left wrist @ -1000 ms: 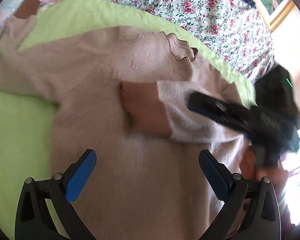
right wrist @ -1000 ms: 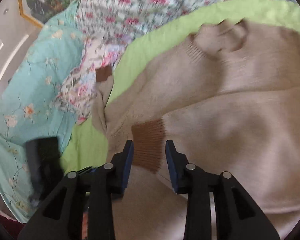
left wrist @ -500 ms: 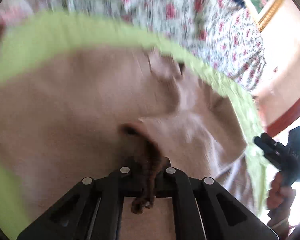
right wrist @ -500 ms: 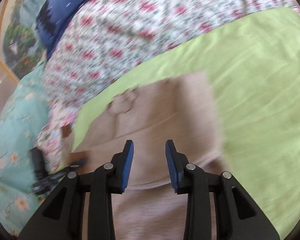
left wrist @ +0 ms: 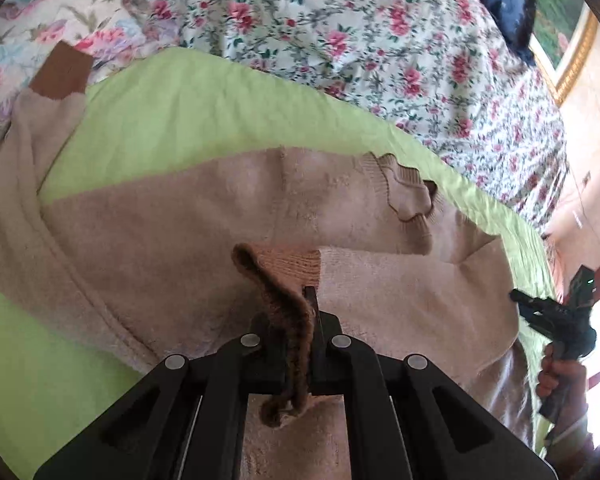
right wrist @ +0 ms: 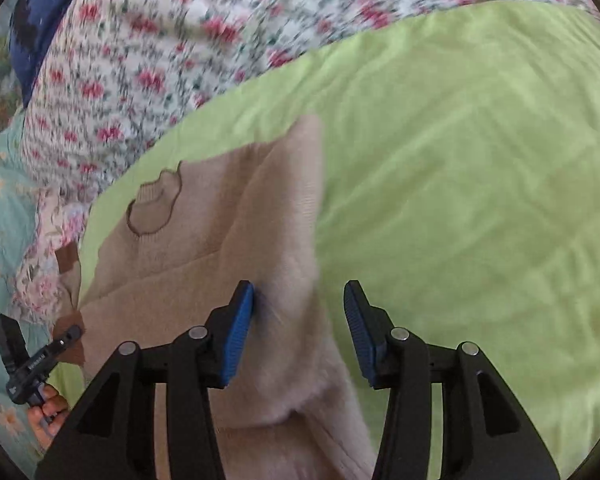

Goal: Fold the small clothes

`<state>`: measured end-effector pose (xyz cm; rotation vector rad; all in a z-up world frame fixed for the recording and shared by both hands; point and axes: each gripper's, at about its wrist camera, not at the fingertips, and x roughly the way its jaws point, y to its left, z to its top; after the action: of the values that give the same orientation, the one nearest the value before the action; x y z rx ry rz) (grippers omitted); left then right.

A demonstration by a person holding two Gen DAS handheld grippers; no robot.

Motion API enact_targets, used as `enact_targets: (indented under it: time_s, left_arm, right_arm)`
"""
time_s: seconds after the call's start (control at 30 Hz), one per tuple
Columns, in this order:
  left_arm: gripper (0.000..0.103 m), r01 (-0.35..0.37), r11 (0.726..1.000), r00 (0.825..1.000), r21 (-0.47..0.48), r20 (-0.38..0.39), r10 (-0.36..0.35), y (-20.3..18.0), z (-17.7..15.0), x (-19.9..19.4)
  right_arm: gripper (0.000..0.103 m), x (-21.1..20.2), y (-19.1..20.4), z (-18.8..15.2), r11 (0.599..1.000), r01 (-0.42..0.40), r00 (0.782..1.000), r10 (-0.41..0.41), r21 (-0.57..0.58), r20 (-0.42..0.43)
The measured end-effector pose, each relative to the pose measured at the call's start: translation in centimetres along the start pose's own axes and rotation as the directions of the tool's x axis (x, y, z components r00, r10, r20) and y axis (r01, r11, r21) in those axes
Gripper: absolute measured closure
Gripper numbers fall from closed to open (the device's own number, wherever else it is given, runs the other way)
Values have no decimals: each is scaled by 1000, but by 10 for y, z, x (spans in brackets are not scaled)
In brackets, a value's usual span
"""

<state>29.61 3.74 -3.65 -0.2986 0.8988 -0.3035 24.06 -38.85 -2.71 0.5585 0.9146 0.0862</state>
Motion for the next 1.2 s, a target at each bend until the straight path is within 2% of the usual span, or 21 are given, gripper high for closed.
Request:
enact_targets:
  time_s: [0.03,0.07,0.1,0.13,0.23,0.33,0.4,0.5,0.53,0.57,0.63,0.7,0.73,0.8,0.83,0.9,0.97,1.07,1.13,1.2]
  left_arm:
    - [98,1,1000,1000,-1,0,-1,2,-1,-1]
    - [98,-3,1000,1000,8,0,3,0,-1,-1]
    - [98,-10,1000,1000,24,0,10,-4,-2,0]
    - [98,-13,999,1000,36,2,13,-8,-2,-1]
    - [98,21,998,1000,63,3,-21,-24,-1,-1]
    - [98,63,991,998,117,-3,-63,-49,-1,6]
    - [98,78,986,997,150,-8,-77,-64,-3,15]
    - [98,74,981,997,182,-25,-71,-72,-9,31]
    - [98,70,981,997,178,-36,-65,-71,-10,36]
    - [98,69,983,997,170,-50,-61,-67,-11,39]
    - [98,73,984,996,161,-55,-65,-62,-13,40]
    - [98,74,984,996,160,-55,-66,-59,-14,40]
    - [98,75,984,996,160,-58,-67,-59,-14,41]
    - [98,72,984,996,166,-59,-63,-60,-16,41]
    - [98,67,983,997,170,-58,-58,-62,-17,41]
    - [98,67,984,997,168,-59,-58,-60,-18,38]
    - [97,74,984,996,163,-70,-64,-55,-20,35]
    - [96,31,983,996,183,-82,-17,-46,-28,30]
    - [96,19,985,996,172,-94,-2,-36,-35,24]
    - [96,14,989,996,150,-90,-1,-24,-40,11]
  right_arm:
    - [55,9,5,1,1000,-13,1000,13,-18,-10]
    - [60,13,7,2,1000,-12,1000,12,-28,-20]
    - [88,16,8,3,999,7,999,-8,-39,-32]
    - [94,16,8,5,998,27,999,-30,-51,-44]
    - [95,-15,-1,23,995,71,997,-70,-65,15]
    - [95,-32,-14,39,991,112,993,-109,-74,37]
    - [95,-20,-22,39,981,165,986,-164,-99,11]
    - [91,-2,-30,32,974,195,979,-200,-116,-34]
    - [84,-5,-31,30,966,231,972,-234,-116,-19]
    - [81,-15,-28,28,948,297,955,-296,-112,22]
    - [78,-43,-10,21,934,344,935,-331,-101,123]
    - [78,-57,12,11,950,278,952,-254,-140,169]
    - [76,-54,30,1,956,212,972,-185,-203,143]
    - [76,-37,41,-10,956,166,986,-156,-242,57]
    - [76,-26,38,-16,955,174,984,-176,-241,13]
    - [80,-11,19,-24,930,284,955,-295,-234,-12]
    - [81,-23,-1,-24,965,224,974,-224,-138,12]
    - [77,-45,1,-26,960,263,964,-258,-93,61]
    - [64,-56,8,-32,975,206,977,-200,-84,77]
    - [60,-63,17,-41,985,153,986,-147,-81,73]
